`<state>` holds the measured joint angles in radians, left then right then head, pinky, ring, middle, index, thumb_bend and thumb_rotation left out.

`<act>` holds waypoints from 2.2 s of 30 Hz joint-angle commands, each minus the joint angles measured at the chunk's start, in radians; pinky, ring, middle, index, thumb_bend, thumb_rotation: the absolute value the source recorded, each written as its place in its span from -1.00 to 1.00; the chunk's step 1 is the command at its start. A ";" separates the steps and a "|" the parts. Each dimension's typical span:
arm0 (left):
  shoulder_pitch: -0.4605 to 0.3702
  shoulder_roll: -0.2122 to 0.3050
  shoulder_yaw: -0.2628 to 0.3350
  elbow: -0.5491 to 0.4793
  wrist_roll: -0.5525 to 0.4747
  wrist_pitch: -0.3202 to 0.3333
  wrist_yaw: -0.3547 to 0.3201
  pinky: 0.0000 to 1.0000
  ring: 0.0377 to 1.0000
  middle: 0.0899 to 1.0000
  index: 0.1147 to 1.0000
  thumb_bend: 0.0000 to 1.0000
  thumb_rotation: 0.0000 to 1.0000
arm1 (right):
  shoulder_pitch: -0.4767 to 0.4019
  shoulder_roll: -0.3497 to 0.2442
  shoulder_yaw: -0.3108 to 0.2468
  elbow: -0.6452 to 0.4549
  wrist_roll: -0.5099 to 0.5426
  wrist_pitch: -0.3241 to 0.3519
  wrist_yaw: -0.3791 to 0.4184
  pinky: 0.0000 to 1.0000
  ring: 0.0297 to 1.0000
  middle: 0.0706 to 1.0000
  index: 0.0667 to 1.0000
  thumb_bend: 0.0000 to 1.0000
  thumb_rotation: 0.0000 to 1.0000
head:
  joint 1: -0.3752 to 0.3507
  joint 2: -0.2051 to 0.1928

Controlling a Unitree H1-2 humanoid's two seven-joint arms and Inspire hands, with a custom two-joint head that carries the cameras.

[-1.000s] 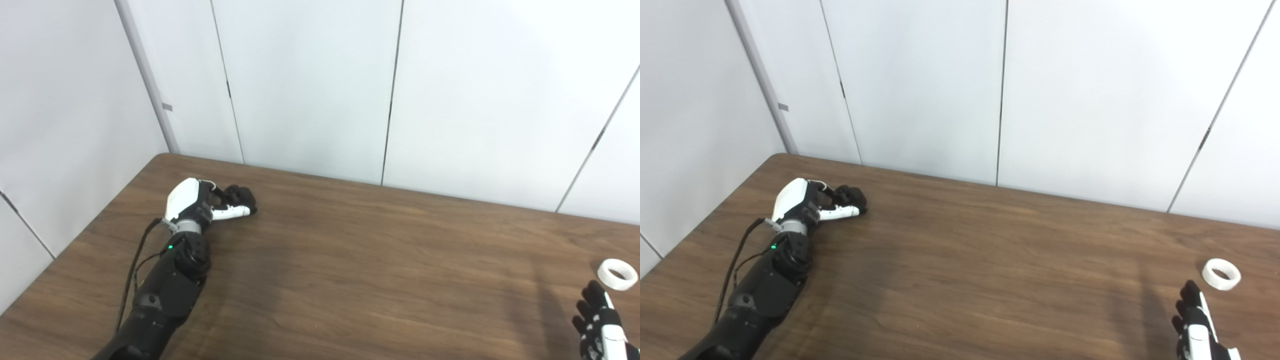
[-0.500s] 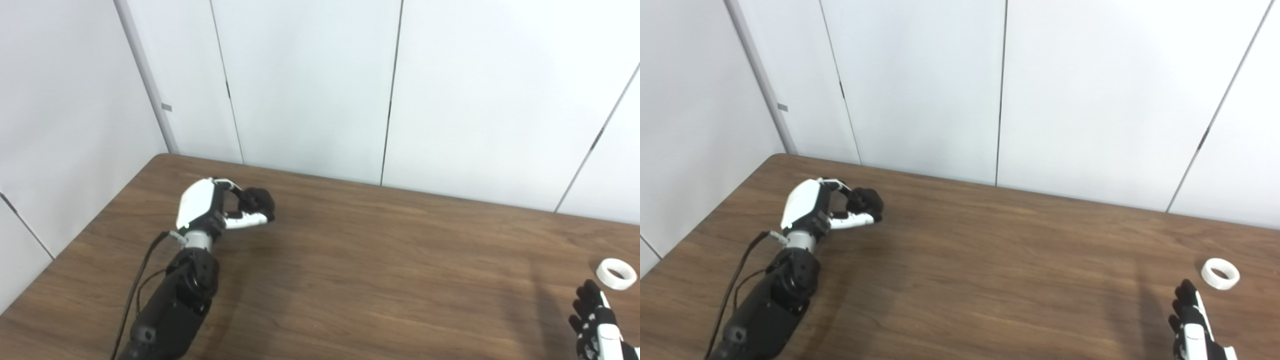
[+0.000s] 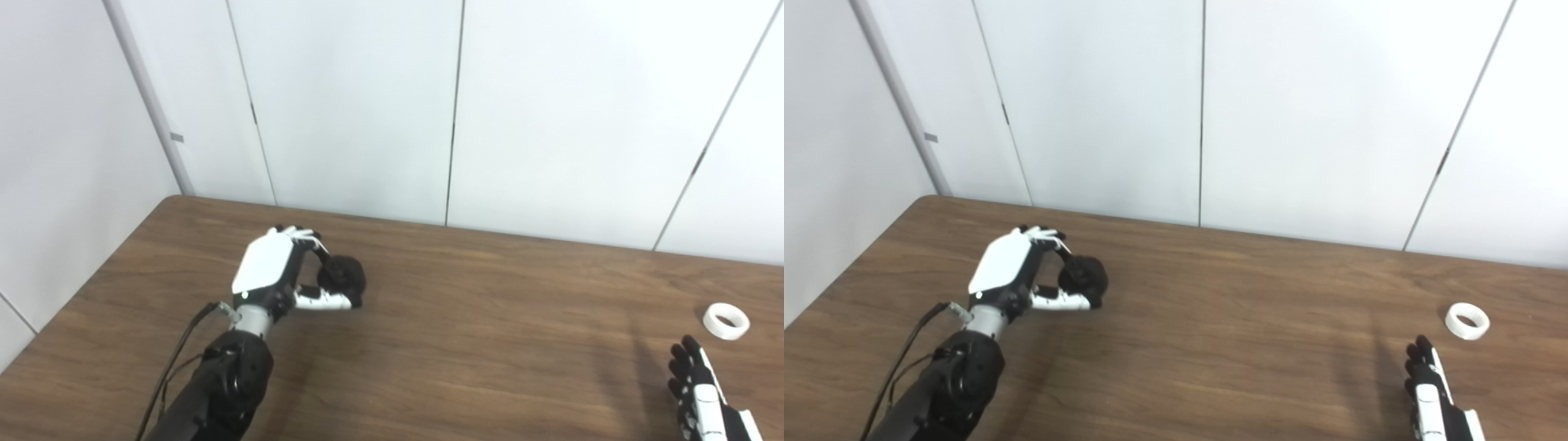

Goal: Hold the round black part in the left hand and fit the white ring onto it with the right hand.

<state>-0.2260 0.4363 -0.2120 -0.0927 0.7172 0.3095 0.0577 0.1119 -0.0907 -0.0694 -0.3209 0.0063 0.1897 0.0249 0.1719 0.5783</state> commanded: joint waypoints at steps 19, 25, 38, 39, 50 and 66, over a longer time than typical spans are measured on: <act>0.062 -0.093 -0.116 -0.190 0.172 -0.149 -0.108 1.00 0.81 0.58 -0.17 0.05 -0.89 | -0.020 0.033 0.028 0.010 -0.061 -0.052 -0.036 1.00 0.87 0.84 0.89 0.12 1.00 | -0.133 0.060; 0.096 -0.121 -0.137 -0.209 0.201 -0.176 -0.133 1.00 0.81 0.58 -0.17 0.05 -0.89 | -0.026 0.040 0.033 0.001 -0.067 -0.036 -0.038 1.00 0.89 0.83 0.88 0.18 1.00 | -0.159 0.084; 0.158 -0.161 -0.178 -0.224 0.245 -0.248 -0.160 1.00 0.81 0.56 -0.17 0.05 -0.89 | -0.037 0.050 0.051 -0.031 -0.093 0.010 -0.042 1.00 0.88 0.82 0.87 0.16 1.00 | -0.192 0.131; 0.161 -0.163 -0.181 -0.226 0.249 -0.250 -0.163 1.00 0.81 0.56 -0.17 0.05 -0.89 | -0.038 0.052 0.051 -0.033 -0.095 0.013 -0.044 1.00 0.87 0.81 0.86 0.18 1.00 | -0.194 0.134; 0.189 -0.183 -0.198 -0.233 0.299 -0.273 -0.188 1.00 0.82 0.57 -0.17 0.05 -0.89 | -0.045 0.056 0.053 -0.058 -0.087 0.036 -0.047 1.00 0.88 0.83 0.88 0.17 1.00 | -0.206 0.156; 0.207 -0.181 -0.198 -0.177 0.334 -0.317 -0.138 1.00 0.80 0.56 -0.17 0.05 -0.89 | -0.059 0.050 0.046 -0.081 -0.095 0.053 -0.058 1.00 0.86 0.82 0.86 0.16 1.00 | -0.220 0.171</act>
<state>-0.0129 0.2563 -0.4147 -0.2689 1.0345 0.0139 -0.1145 0.0818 -0.0432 -0.0182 -0.3627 -0.0882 0.2689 -0.0298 -0.0476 0.7486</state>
